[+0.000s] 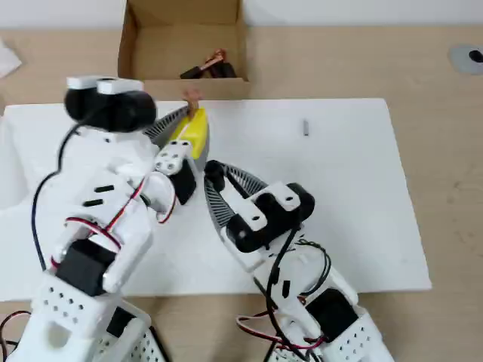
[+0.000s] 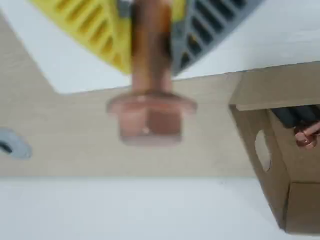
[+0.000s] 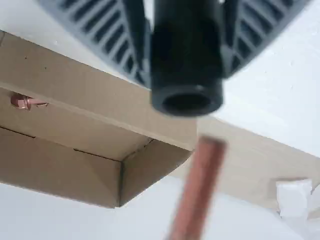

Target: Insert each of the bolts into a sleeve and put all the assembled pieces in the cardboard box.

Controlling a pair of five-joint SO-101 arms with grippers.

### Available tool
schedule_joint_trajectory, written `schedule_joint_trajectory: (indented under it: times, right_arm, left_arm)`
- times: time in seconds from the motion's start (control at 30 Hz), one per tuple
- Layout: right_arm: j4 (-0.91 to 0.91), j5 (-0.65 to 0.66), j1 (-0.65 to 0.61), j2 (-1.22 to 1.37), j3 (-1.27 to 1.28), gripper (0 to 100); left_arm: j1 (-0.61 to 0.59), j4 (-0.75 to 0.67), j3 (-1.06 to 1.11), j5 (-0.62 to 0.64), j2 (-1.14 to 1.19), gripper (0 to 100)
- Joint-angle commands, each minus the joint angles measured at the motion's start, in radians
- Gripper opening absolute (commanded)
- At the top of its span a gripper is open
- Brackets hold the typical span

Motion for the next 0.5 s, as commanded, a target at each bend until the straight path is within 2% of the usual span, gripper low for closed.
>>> schedule_joint_trajectory:
  times: [0.0,0.33,0.47]
  right_arm:
    - [0.0,-0.011,0.004,0.005,-0.028,0.9]
    - [0.002,-0.011,0.004,0.005,-0.024,0.9]
    - [0.002,-0.011,0.004,0.005,-0.005,0.9]
  left_arm:
    - [0.02,-0.066,0.005,-0.02,-0.024,0]
    - [0.028,-0.066,-0.057,-0.02,-0.024,0]
    - [0.109,-0.043,-0.083,-0.02,-0.024,0]
